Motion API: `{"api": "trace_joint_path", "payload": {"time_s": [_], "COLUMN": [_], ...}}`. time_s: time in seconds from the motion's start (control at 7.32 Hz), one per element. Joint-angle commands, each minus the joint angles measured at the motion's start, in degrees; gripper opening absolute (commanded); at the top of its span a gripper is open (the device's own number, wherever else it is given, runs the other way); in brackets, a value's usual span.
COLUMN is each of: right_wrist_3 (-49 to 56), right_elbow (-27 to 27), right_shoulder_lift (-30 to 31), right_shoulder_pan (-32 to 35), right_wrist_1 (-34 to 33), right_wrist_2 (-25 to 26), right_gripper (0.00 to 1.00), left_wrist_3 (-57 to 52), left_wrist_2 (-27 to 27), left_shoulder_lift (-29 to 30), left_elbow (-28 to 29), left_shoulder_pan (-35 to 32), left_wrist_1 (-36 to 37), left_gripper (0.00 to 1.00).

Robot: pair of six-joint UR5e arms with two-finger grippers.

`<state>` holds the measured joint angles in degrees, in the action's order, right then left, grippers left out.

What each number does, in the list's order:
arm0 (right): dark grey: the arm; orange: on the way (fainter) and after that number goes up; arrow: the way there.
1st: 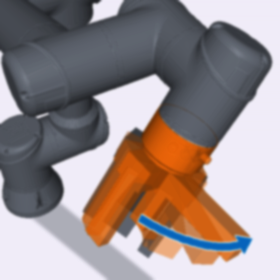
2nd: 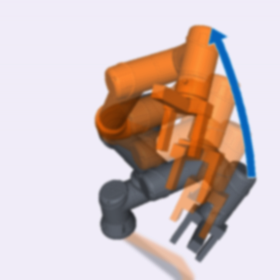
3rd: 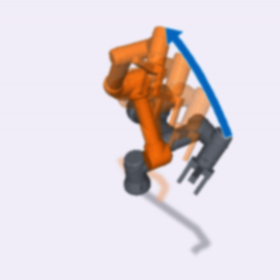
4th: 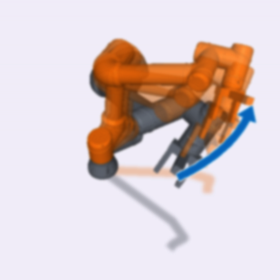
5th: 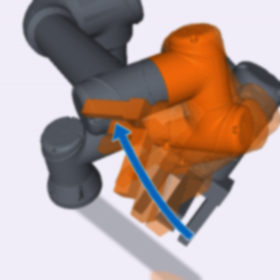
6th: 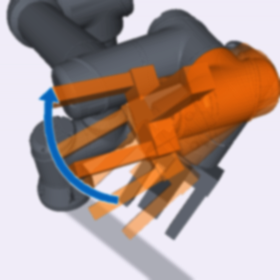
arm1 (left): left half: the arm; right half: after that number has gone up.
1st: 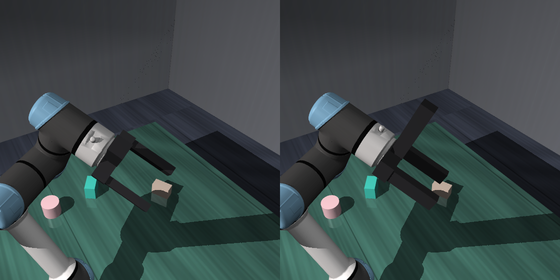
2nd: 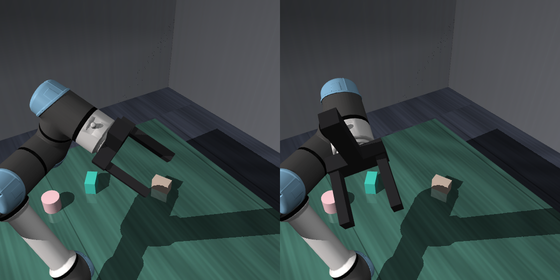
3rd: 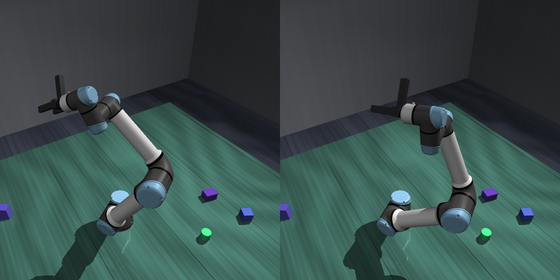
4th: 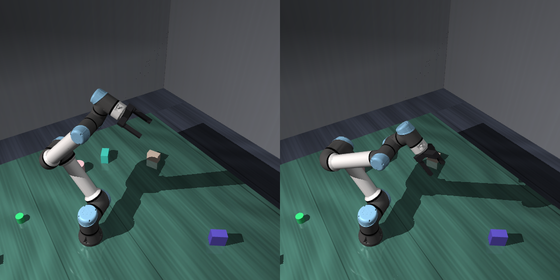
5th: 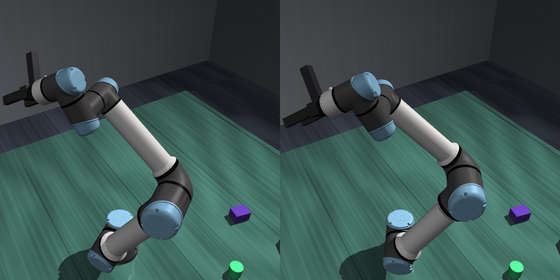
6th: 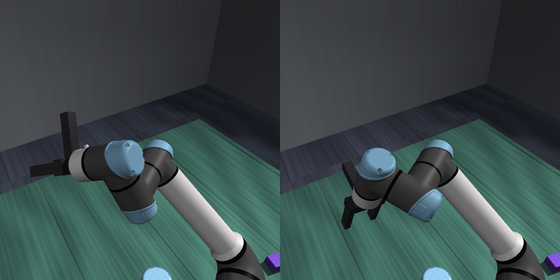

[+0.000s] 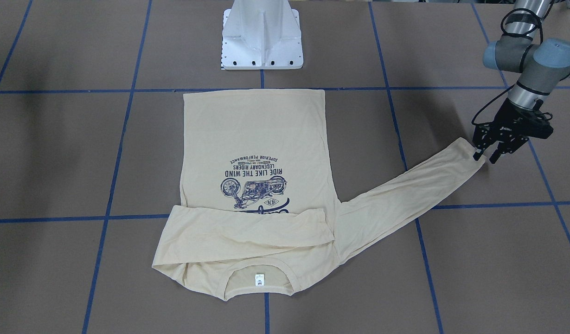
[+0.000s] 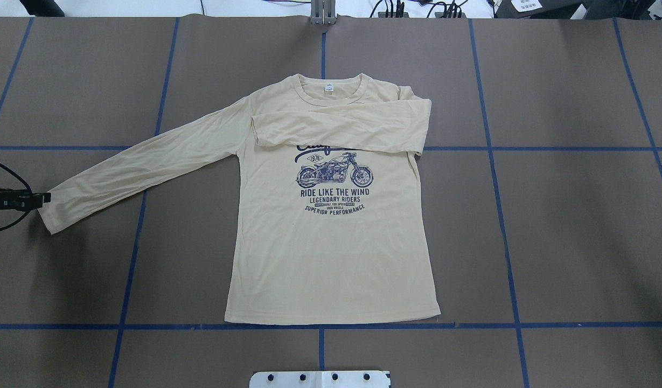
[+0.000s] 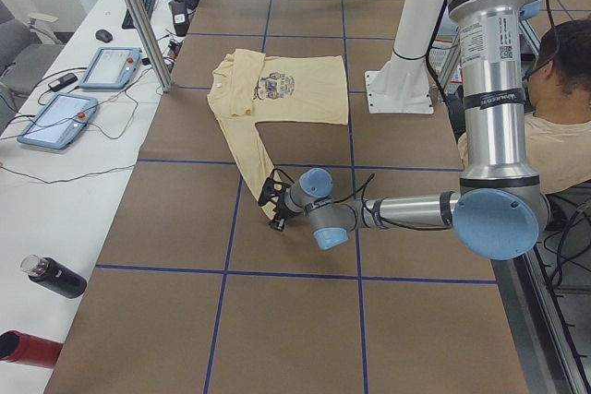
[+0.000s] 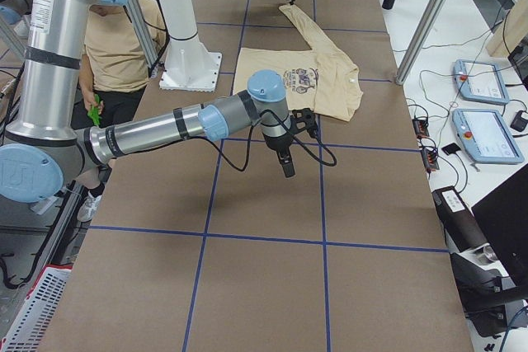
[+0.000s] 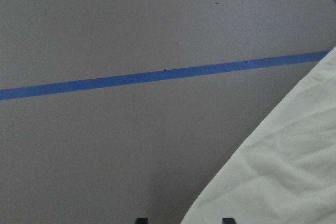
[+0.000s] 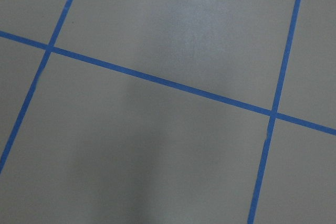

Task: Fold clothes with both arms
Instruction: 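Lower the left gripper and grasp the cuff of the remaining sleeve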

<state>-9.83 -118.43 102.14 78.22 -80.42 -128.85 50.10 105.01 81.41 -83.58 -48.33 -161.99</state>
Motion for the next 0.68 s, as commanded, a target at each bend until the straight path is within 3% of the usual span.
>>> {"api": "trace_joint_path", "payload": {"time_s": [0.0,0.55], "right_wrist_3": [-0.01,-0.01], "right_elbow": [0.04,0.04], "right_shoulder_lift": [-0.01,-0.27], "right_shoulder_pan": [0.0,0.0], "right_wrist_1": [0.0,-0.09], "right_wrist_2": [0.0,-0.09], "right_gripper": [1.0,1.0], "left_wrist_3": [-1.76,-1.85], "left_wrist_2": [0.02,0.02], "left_shoulder_lift": [-0.02,-0.02], "left_elbow": [0.69,0.7], "left_shoulder_pan": [0.08,0.34], "left_wrist_1": [-0.08,-0.69], "left_gripper": [0.53,0.37]}}
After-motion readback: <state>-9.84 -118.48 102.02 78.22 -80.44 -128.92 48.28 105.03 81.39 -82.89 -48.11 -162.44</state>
